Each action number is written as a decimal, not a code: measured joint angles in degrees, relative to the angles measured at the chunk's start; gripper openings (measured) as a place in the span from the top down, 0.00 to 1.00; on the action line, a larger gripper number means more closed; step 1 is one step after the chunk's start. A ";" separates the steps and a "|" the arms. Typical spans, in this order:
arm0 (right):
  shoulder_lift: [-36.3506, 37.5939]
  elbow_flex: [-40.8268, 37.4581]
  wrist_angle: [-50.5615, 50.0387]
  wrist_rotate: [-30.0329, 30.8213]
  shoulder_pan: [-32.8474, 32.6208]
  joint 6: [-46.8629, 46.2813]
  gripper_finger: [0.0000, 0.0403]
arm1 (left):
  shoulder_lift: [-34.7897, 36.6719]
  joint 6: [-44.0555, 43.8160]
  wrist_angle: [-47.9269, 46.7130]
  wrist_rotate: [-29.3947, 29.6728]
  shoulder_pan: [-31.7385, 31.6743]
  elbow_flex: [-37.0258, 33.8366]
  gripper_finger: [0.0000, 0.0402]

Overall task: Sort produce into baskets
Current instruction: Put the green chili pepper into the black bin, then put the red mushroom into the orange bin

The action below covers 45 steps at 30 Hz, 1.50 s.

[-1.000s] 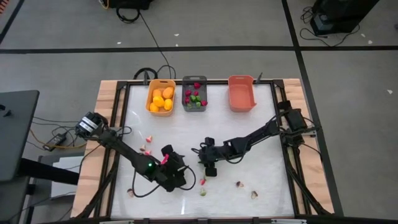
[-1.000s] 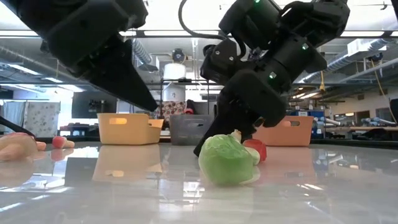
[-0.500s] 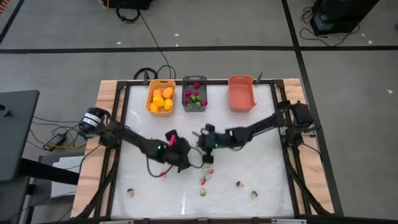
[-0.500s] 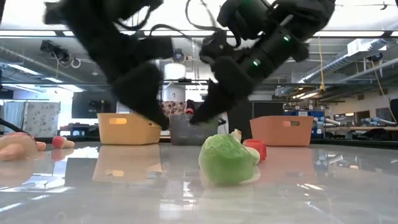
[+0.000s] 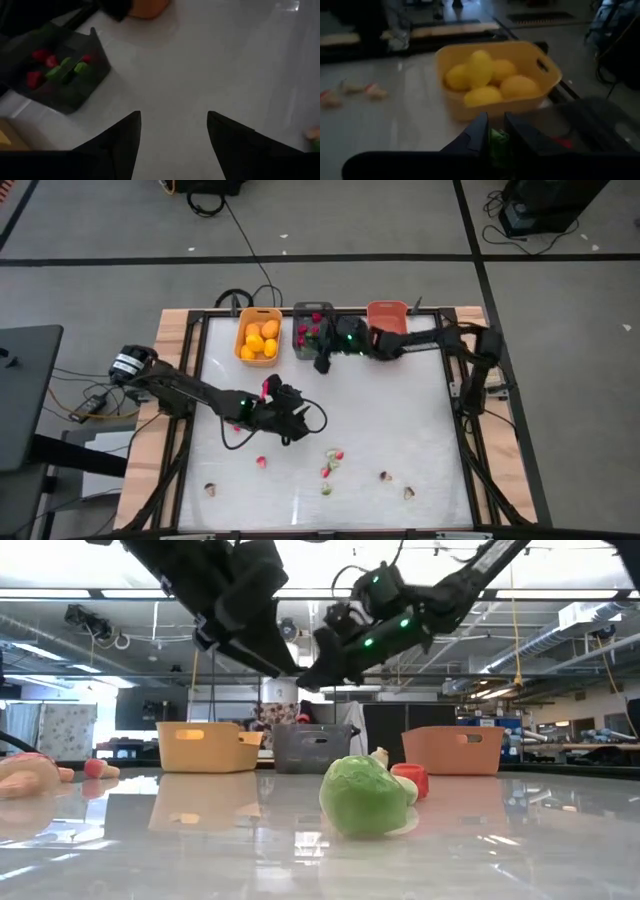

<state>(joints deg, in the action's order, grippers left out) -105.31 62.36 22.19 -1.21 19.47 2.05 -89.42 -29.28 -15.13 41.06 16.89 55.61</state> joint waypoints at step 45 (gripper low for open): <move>-3.73 3.03 3.72 -11.17 -7.60 -5.41 0.39 | 21.13 -20.13 -48.10 -18.92 -3.00 -8.04 0.46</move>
<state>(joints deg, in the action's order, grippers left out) -109.04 65.39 25.91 -12.39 11.87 -3.36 -68.29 -49.42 -63.23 22.14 13.88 47.57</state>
